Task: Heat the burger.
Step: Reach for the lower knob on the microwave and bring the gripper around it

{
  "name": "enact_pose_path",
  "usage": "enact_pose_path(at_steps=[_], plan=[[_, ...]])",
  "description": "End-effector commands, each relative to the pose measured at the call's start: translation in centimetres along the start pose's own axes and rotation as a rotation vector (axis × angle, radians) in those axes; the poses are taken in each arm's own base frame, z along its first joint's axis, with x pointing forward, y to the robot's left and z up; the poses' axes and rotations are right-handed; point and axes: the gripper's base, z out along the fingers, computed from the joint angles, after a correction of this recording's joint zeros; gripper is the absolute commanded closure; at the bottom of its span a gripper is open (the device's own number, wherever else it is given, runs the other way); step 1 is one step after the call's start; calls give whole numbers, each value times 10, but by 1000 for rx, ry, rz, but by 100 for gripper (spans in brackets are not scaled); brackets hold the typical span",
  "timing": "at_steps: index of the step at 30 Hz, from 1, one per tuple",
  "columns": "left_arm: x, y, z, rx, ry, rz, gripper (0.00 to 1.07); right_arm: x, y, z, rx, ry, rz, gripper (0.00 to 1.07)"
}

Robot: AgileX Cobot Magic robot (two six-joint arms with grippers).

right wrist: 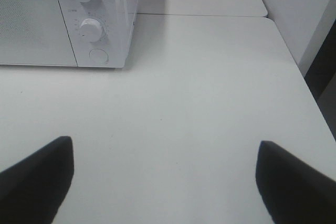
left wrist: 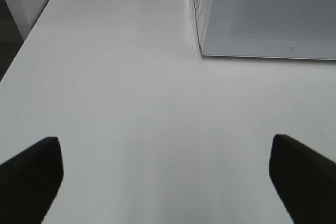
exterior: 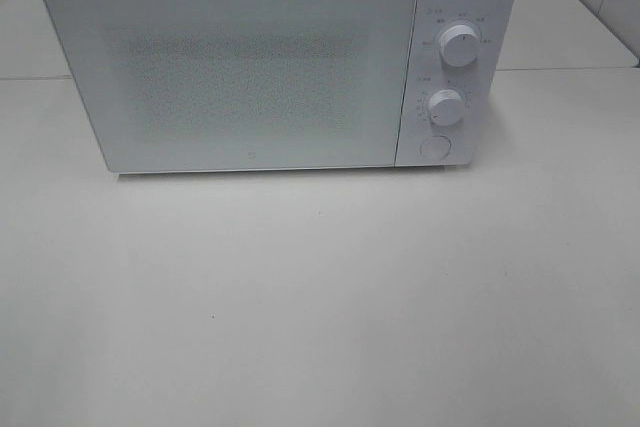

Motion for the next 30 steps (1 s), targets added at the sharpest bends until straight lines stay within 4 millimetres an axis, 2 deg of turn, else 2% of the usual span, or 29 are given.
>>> enact_pose_path(at_steps=[1, 6, 10, 17, 23, 30], plan=[[1, 0, -2, -3, -15, -5, 6, -14, 1, 8, 8, -14, -6, 21], [1, 0, -2, -3, -15, -5, 6, -24, 2, 18, 4, -23, -13, 21], [1, 0, -2, -3, -15, -5, 6, -35, 5, 34, -6, -48, -20, 22], [1, 0, -2, -3, -15, -5, 6, -40, 6, 54, 4, -52, -51, 25], [1, 0, -2, -3, -15, -5, 6, -49, 9, 72, -12, -89, -62, 31], [1, 0, -2, -3, -15, -5, 6, -56, 12, 90, -24, -86, -69, 31]])
